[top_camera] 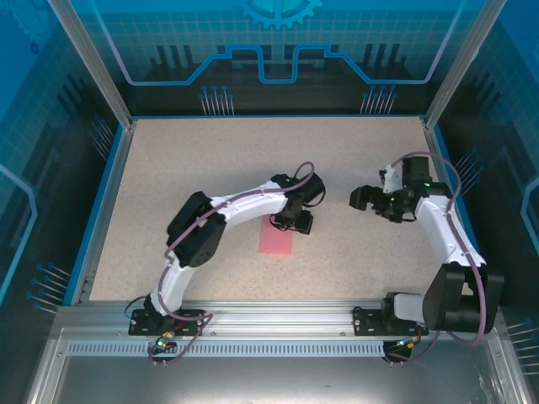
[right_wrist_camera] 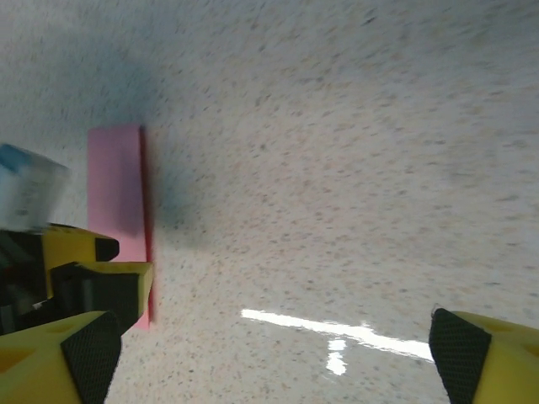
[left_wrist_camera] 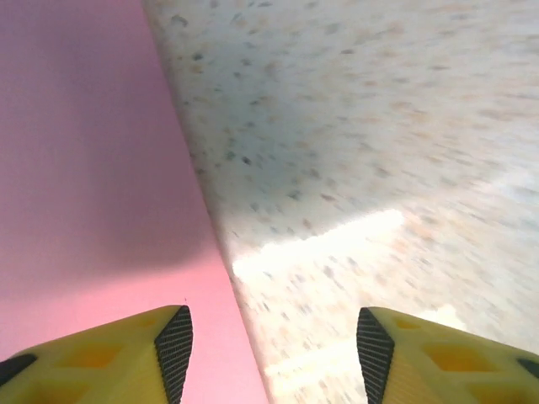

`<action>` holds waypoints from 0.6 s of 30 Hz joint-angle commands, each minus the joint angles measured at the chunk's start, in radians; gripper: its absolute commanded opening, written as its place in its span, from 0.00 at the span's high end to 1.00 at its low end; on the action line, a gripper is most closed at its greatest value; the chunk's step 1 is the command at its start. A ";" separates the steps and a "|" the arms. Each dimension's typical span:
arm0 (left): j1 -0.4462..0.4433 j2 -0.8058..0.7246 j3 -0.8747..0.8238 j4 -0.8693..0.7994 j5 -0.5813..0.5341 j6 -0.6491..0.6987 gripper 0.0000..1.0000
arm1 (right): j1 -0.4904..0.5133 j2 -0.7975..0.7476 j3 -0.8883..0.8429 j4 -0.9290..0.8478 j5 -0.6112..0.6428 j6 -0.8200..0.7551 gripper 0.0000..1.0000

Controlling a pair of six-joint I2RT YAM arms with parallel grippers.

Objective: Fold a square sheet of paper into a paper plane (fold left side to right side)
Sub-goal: Turn over the paper at the center of the table, then third fold the triangle at the center of the table.

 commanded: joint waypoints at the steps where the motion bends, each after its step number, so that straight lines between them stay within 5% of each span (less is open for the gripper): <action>1: 0.051 -0.187 -0.104 0.172 0.154 0.001 0.38 | 0.086 0.048 -0.005 0.071 -0.071 0.033 0.09; 9: 0.254 -0.467 -0.478 0.335 0.228 -0.043 0.33 | 0.333 0.284 0.081 0.269 -0.125 0.157 0.46; 18: 0.351 -0.504 -0.706 0.506 0.393 -0.085 0.31 | 0.472 0.561 0.286 0.341 -0.081 0.202 0.65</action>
